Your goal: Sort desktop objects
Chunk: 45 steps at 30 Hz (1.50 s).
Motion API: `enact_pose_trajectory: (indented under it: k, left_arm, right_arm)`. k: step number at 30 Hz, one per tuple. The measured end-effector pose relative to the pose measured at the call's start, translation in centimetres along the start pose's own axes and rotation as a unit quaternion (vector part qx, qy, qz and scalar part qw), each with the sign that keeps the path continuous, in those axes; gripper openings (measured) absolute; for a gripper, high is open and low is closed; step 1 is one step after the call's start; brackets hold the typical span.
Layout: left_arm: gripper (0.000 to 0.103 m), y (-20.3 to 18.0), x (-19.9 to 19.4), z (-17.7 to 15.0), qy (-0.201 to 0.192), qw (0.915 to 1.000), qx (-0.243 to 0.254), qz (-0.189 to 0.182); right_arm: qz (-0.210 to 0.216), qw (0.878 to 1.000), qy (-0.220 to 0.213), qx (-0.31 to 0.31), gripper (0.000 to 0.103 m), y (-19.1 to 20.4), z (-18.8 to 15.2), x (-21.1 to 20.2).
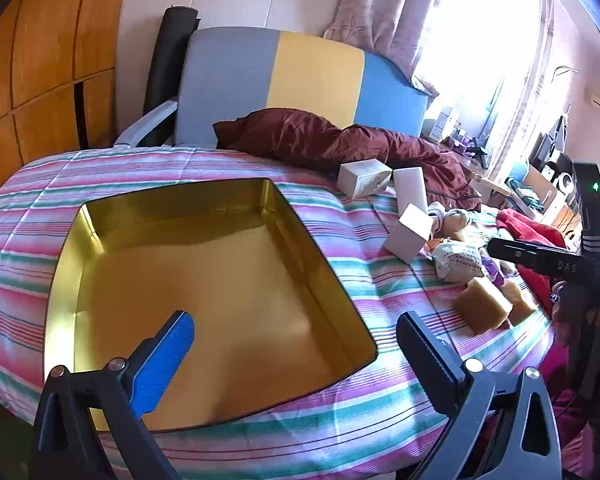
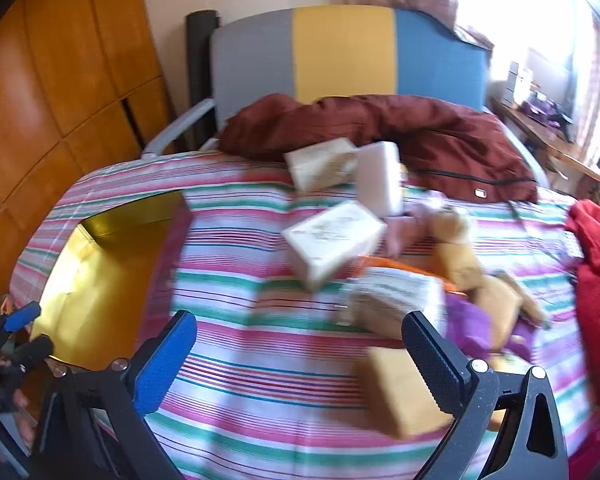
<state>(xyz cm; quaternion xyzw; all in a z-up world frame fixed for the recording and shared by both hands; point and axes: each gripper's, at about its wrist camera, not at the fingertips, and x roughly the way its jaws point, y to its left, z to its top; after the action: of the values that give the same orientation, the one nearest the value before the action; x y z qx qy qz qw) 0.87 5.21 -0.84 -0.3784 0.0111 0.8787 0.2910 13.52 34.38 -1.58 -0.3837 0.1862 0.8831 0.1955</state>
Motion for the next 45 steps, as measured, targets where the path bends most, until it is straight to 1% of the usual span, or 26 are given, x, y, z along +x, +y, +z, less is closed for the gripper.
enact_pose_trajectory:
  k: [3,4,5,7,8,11,12,14,16,17,20,21,22,26,27,28,29,30,31,38,39,42,45]
  left_arm:
    - [0.103,-0.5,0.3,0.4,-0.001,0.9999,0.01,-0.008]
    - [0.103,-0.7,0.5,0.5,0.001,0.9998,0.013,-0.013]
    - [0.103,-0.9,0.6,0.6,0.005,0.9997,0.017,-0.02]
    - [0.103,-1.6,1.0,1.0,0.01,0.9991,0.028,-0.032]
    - [0.103,-2.0,1.3,1.1,0.017,0.9987,0.034,-0.035]
    - [0.102,-3.0,2.5,1.4,0.04,0.9978,0.036,-0.04]
    - [0.102,-3.4,2.9,1.5,0.044,0.9973,0.038,-0.044]
    - [0.101,-4.2,3.3,1.7,0.048,0.9966,0.05,-0.046]
    - [0.098,-5.1,3.9,2.0,0.058,0.9948,0.06,-0.058]
    - [0.098,-5.5,4.2,2.2,0.065,0.9942,0.064,-0.058]
    - [0.098,-6.4,5.1,2.8,0.075,0.9931,0.068,-0.058]
    - [0.098,-6.5,5.5,3.0,0.081,0.9927,0.067,-0.059]
    - [0.098,-6.7,5.8,3.3,0.085,0.9922,0.066,-0.062]
    - [0.098,-8.0,7.2,4.6,0.094,0.9898,0.075,-0.077]
    - [0.098,-8.6,7.6,5.0,0.095,0.9886,0.081,-0.084]
    - [0.098,-9.0,8.0,5.3,0.097,0.9875,0.088,-0.088]
    - [0.098,-9.5,8.5,5.7,0.099,0.9864,0.097,-0.088]
    - [0.098,-10.2,9.1,6.0,0.101,0.9849,0.107,-0.091]
    - [0.098,-10.6,9.6,6.3,0.104,0.9834,0.114,-0.095]
    - [0.098,-13.8,14.8,8.3,0.134,0.9716,0.166,-0.101]
    - [0.098,-14.2,15.6,8.5,0.139,0.9698,0.175,-0.098]
    - [0.096,-15.6,17.8,9.1,0.15,0.9633,0.199,-0.099]
    - [0.092,-16.9,19.9,9.4,0.162,0.9567,0.222,-0.095]
  right_arm:
    - [-0.022,0.999,0.014,0.021,0.103,-4.3,-0.2,-1.4]
    - [-0.027,0.999,0.017,0.022,0.103,-5.2,-0.3,-1.7]
    - [-0.038,0.999,0.027,0.011,0.103,-6.7,-0.6,-2.2]
    - [-0.049,0.997,0.05,-0.015,0.103,-8.3,-1.0,-2.6]
    - [-0.053,0.996,0.071,-0.029,0.103,-9.3,-1.3,-2.7]
    - [-0.054,0.989,0.118,-0.071,0.103,-10.8,-2.3,-2.5]
    - [-0.059,0.985,0.136,-0.088,0.103,-11.3,-2.6,-2.2]
    - [-0.055,0.979,0.161,-0.112,0.103,-11.7,-3.5,-1.7]
    - [-0.062,0.972,0.181,-0.134,0.103,-12.1,-4.1,-0.7]
    - [-0.062,0.969,0.191,-0.145,0.103,-12.1,-4.4,-0.2]
    - [-0.067,0.961,0.21,-0.166,0.103,-12.3,-4.7,1.1]
    - [-0.07,0.959,0.214,-0.171,0.101,-12.4,-4.7,1.5]
    - [-0.071,0.958,0.217,-0.174,0.1,-12.3,-4.6,1.7]
    - [-0.076,0.952,0.224,-0.196,0.099,-11.9,-4.3,2.3]
    - [-0.079,0.95,0.226,-0.2,0.095,-11.9,-4.3,2.6]
    - [-0.08,0.949,0.228,-0.202,0.084,-11.8,-4.3,2.9]
    - [-0.086,0.947,0.232,-0.207,0.076,-11.8,-4.4,3.2]
    - [-0.087,0.944,0.237,-0.21,0.061,-11.8,-4.6,3.5]
    - [-0.088,0.943,0.24,-0.211,0.052,-11.8,-4.7,3.6]
    - [-0.075,0.945,0.238,-0.212,0.047,-11.7,-4.7,3.6]
    - [-0.073,0.945,0.239,-0.212,0.047,-11.7,-4.6,3.6]
    - [-0.065,0.947,0.238,-0.206,0.047,-11.7,-4.6,3.6]
    - [-0.059,0.949,0.238,-0.197,0.048,-11.9,-4.5,3.6]
